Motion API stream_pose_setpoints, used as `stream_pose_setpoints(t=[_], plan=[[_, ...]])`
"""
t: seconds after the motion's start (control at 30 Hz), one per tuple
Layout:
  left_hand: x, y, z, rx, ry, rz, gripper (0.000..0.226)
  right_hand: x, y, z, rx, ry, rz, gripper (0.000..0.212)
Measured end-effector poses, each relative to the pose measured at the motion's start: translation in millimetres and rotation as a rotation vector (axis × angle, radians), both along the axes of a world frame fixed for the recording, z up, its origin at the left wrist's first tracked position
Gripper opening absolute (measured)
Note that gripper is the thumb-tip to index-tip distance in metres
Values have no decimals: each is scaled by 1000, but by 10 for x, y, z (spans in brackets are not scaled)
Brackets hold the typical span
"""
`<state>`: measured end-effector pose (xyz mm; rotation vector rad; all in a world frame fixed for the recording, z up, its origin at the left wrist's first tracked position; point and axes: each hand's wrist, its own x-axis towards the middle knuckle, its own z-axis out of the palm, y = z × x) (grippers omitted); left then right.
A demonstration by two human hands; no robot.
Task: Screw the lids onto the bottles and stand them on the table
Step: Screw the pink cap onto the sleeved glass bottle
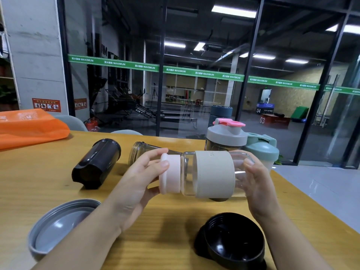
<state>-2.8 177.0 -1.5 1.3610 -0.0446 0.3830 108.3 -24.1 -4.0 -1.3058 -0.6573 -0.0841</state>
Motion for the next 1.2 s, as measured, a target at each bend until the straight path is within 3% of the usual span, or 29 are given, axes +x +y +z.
stream_pose_setpoints(t=[0.2,0.43,0.53,0.63,0.7,0.97,1.2], plan=[[-10,-3,23,-60,-79,59,38,8,5,-6,-19,-1,-15,41],[-10,-13,40,-75,-88,111,43,0,-1,1,-26,-14,8,44],[2,7,15,-60,56,109,49,12,4,-17,-30,-17,-2,47],[5,22,-5,-63,295,25,89,8,13,-19,-31,-28,4,43],[-6,13,-17,-93,392,-5,98,-10,14,-13,-28,-37,9,40],[-33,-32,12,-76,386,-27,63,-14,23,-12,-49,-45,1,49],[-5,-11,-7,-55,248,27,41,-16,7,-8,-23,-18,9,38]])
